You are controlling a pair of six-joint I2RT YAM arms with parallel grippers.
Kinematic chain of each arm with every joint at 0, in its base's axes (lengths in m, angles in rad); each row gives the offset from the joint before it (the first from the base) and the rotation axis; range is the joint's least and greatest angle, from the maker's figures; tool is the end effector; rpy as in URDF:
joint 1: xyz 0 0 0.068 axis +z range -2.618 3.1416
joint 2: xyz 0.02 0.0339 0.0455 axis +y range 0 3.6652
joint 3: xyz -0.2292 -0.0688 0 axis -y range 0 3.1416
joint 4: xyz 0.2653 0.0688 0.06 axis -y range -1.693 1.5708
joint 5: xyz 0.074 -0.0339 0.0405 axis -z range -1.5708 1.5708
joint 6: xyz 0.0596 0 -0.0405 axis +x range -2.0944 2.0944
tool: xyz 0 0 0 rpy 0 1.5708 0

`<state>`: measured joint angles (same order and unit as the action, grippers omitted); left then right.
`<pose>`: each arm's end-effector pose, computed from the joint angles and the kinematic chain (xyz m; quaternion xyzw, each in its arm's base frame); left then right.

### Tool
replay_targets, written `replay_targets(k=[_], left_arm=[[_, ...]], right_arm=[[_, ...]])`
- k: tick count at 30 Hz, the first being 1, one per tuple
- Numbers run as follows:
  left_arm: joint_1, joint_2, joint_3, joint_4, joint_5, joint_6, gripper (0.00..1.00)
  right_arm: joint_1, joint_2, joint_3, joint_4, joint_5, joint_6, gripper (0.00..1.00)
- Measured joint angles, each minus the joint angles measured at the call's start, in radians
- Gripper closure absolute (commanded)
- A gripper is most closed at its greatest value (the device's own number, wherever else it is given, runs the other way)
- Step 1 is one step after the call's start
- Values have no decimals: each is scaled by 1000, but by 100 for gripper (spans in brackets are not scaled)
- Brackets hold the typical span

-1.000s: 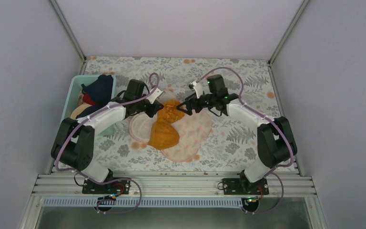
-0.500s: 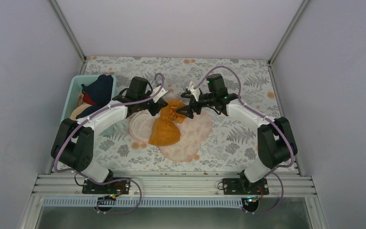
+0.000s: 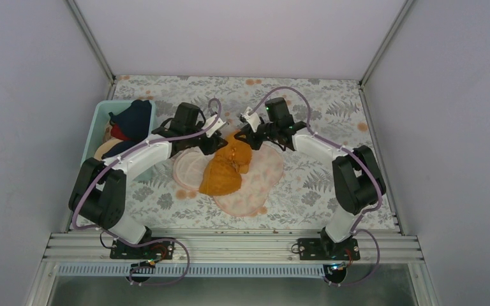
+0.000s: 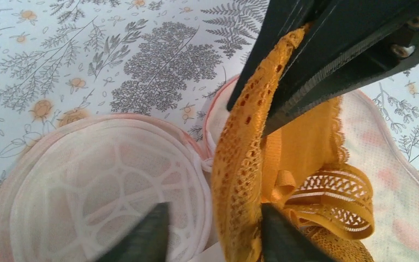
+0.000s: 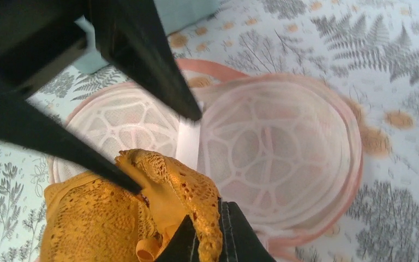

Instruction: Unzip the laundry bag and remove the bra

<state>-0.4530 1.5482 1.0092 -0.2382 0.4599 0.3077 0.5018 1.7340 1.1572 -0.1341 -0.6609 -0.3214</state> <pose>0.3158 -0.1832 0.1686 0.4152 0.8011 -0.2370 0.3600 0.3367 0.2264 0.1663 -0.4679 0.7339 0.3293 0.3661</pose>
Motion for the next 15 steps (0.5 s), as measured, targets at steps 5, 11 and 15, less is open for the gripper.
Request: replay_targets(k=[5,11,15], left_arm=[[-2,-5,47,-21,-43,-1,18],[-111,-108,66,-42,-150,66,24],[-315,-125,25,-42,-258,138,24]], right_arm=[[-34,0,10,-92,44,160,96],[-148,-62,-103,-123,67,426,96],[-184,-131,-189,-119,79,523,96]])
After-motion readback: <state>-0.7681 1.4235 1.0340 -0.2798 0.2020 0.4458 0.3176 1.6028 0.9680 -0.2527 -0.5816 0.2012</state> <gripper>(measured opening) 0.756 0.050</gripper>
